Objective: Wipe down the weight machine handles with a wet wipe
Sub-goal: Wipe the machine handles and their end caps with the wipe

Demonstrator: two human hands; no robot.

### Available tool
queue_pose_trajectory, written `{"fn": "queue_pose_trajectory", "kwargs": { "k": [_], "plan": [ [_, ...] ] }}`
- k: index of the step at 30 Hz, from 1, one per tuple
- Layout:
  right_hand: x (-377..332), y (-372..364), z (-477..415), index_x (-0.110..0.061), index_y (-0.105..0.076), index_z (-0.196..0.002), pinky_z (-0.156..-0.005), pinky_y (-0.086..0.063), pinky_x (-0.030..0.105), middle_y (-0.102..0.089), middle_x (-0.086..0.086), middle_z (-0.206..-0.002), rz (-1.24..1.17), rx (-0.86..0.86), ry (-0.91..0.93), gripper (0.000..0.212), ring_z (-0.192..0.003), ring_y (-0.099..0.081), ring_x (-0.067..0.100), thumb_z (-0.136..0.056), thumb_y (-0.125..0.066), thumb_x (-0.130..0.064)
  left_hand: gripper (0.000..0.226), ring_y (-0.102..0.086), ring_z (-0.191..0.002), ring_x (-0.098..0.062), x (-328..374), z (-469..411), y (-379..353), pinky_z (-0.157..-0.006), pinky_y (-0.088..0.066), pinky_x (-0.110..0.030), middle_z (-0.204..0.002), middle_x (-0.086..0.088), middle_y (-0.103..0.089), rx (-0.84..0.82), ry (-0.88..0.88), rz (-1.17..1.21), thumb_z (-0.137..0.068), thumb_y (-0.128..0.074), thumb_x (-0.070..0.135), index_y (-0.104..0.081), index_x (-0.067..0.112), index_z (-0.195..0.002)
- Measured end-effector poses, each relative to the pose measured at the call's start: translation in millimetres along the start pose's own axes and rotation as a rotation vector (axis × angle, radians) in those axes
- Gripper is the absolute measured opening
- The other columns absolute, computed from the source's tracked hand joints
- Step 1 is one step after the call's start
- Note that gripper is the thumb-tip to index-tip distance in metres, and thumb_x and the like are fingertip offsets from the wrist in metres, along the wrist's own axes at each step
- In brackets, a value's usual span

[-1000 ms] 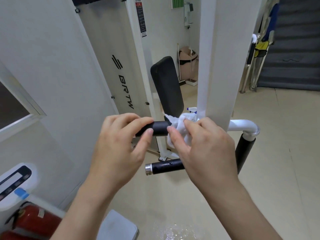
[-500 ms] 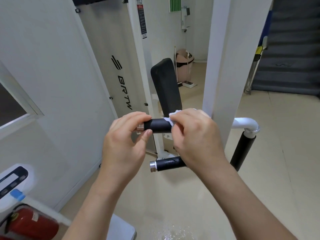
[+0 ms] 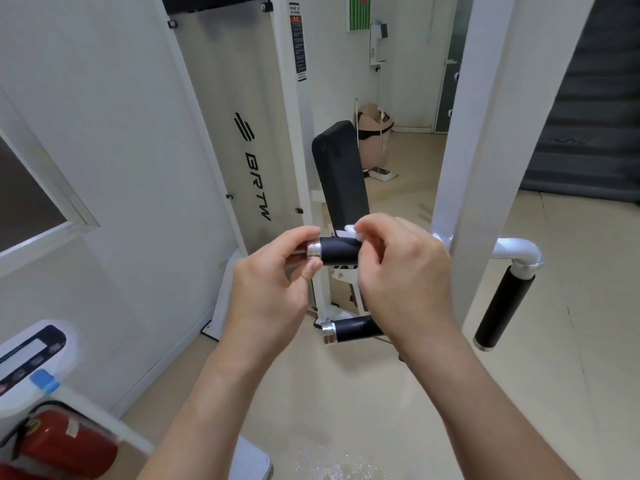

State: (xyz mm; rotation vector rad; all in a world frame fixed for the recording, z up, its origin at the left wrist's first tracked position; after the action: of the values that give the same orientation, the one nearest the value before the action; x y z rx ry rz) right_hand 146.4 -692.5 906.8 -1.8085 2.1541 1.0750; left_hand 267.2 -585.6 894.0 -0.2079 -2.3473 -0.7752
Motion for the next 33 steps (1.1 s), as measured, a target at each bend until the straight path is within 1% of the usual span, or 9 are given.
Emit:
{"fn": "queue_pose_trajectory", "kwargs": {
  "k": [3, 7, 12, 15, 19, 23, 26, 29, 33],
  "plan": [
    [-13.6, -7.7, 1.1, -0.015, -0.069, -0.085, -0.061, -0.044, 0.032, -0.067, -0.002, -0.073, -0.071, -0.016, 0.028, 0.017, -0.067, -0.059, 0.021, -0.079, -0.055, -0.008, 0.038, -0.065, -0.09, 0.0, -0.1, 0.1, 0.2, -0.085, -0.048, -0.01, -0.099, 0.014, -0.067, 0.017, -0.017, -0.043, -0.082, -0.068, -0.001, -0.066, 0.019, -0.114],
    [-15.0, -14.6, 2.2, -0.017, -0.072, -0.091, -0.067, -0.054, 0.033, -0.072, -0.005, -0.08, -0.272, -0.063, -0.003, 0.022, -0.072, -0.064, 0.015, -0.079, -0.062, -0.002, 0.051, -0.065, -0.094, 0.0, -1.5, -1.6, 8.2, -0.086, -0.046, -0.008, -0.106, 0.01, -0.068, 0.041, -0.013, -0.065, -0.081, -0.065, -0.007, -0.06, 0.019, -0.125],
    [-33.6, -30.8, 2.5, -0.016, -0.069, -0.088, -0.069, -0.05, 0.036, -0.069, -0.002, -0.079, -0.246, -0.072, 0.01, 0.014, -0.073, -0.06, 0.017, -0.083, -0.058, -0.009, 0.051, -0.063, -0.095, 0.009, 3.5, -3.9, -1.2, -0.081, -0.042, -0.003, -0.103, 0.015, -0.069, -0.003, -0.007, 0.015, -0.082, -0.064, -0.004, -0.06, 0.019, -0.127],
    [-39.6, -35.5, 19.9, -0.009, -0.069, -0.107, -0.074, -0.05, 0.037, -0.072, 0.004, -0.102, -0.182, -0.116, 0.171, 0.031, -0.079, -0.059, 0.025, -0.081, -0.054, -0.002, 0.048, -0.062, -0.096, 0.012, -8.7, -4.3, -0.3, -0.083, -0.045, -0.007, -0.102, 0.025, -0.065, -0.018, 0.087, 0.127, -0.084, -0.06, -0.007, -0.064, 0.024, -0.121],
    [-35.8, -36.8, 33.7, -0.011, -0.066, -0.12, -0.081, -0.053, 0.036, -0.066, 0.002, -0.123, -0.174, -0.121, 0.209, 0.054, -0.088, -0.064, 0.025, -0.071, -0.053, 0.006, 0.039, -0.063, -0.104, 0.003, -20.5, -7.9, 0.3, -0.091, -0.048, -0.019, -0.105, 0.017, -0.07, -0.076, 0.18, 0.289, -0.091, -0.052, -0.003, -0.068, 0.03, -0.107],
    [-11.0, -44.3, 39.8, -0.018, -0.065, -0.122, -0.099, -0.047, 0.025, -0.066, -0.006, -0.122, -0.688, -0.247, -0.127, 0.058, -0.113, -0.06, 0.006, -0.078, -0.043, 0.013, 0.029, -0.054, -0.114, 0.007, -9.1, -3.9, -4.4, -0.097, -0.042, -0.017, -0.116, 0.022, -0.062, -0.166, 0.084, 0.248, -0.089, -0.052, 0.023, -0.061, 0.04, -0.111],
    [-2.0, -49.6, 50.9, -0.016, -0.067, -0.116, -0.095, -0.05, 0.026, -0.071, -0.005, -0.109, -0.917, -0.283, -0.299, 0.058, -0.106, -0.065, 0.009, -0.08, -0.037, 0.018, 0.039, -0.052, -0.116, -0.004, 5.4, 2.2, -10.8, -0.095, -0.042, -0.018, -0.121, 0.013, -0.056, -0.134, -0.173, -0.202, -0.087, -0.053, 0.028, -0.058, 0.02, -0.125],
    [-0.8, -16.4, 46.6, -0.014, -0.069, -0.11, -0.086, -0.051, 0.026, -0.07, -0.008, -0.102, -0.576, -0.061, -0.133, 0.052, -0.098, -0.065, 0.01, -0.074, -0.039, 0.008, 0.04, -0.054, -0.104, -0.022, 22.0, 0.2, -15.5, -0.079, -0.045, -0.03, -0.108, -0.003, -0.061, -0.01, -0.384, -0.654, -0.089, -0.05, 0.041, -0.062, 0.013, -0.114],
    [6.1, -3.1, 43.1, -0.009, -0.063, -0.121, -0.09, -0.042, 0.024, -0.061, 0.005, -0.127, -0.087, 0.058, -0.026, 0.054, -0.106, -0.056, 0.025, -0.073, -0.044, 0.006, 0.039, -0.057, -0.095, -0.027, 29.7, -1.8, -19.1, -0.079, -0.044, -0.031, -0.097, -0.008, -0.063, 0.022, -0.63, -0.739, -0.1, -0.042, 0.037, -0.065, 0.007, -0.109]
  ]
}}
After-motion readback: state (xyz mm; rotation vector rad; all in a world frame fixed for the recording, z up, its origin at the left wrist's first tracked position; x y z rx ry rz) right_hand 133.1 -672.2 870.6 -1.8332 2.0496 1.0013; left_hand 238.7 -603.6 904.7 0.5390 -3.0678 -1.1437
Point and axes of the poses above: each hand's wrist, its own z-axis away from the middle knuckle, its own y-axis out of the back of the hand, x = y × z, the point moved 10 cm from there along -z, towards the middle knuckle
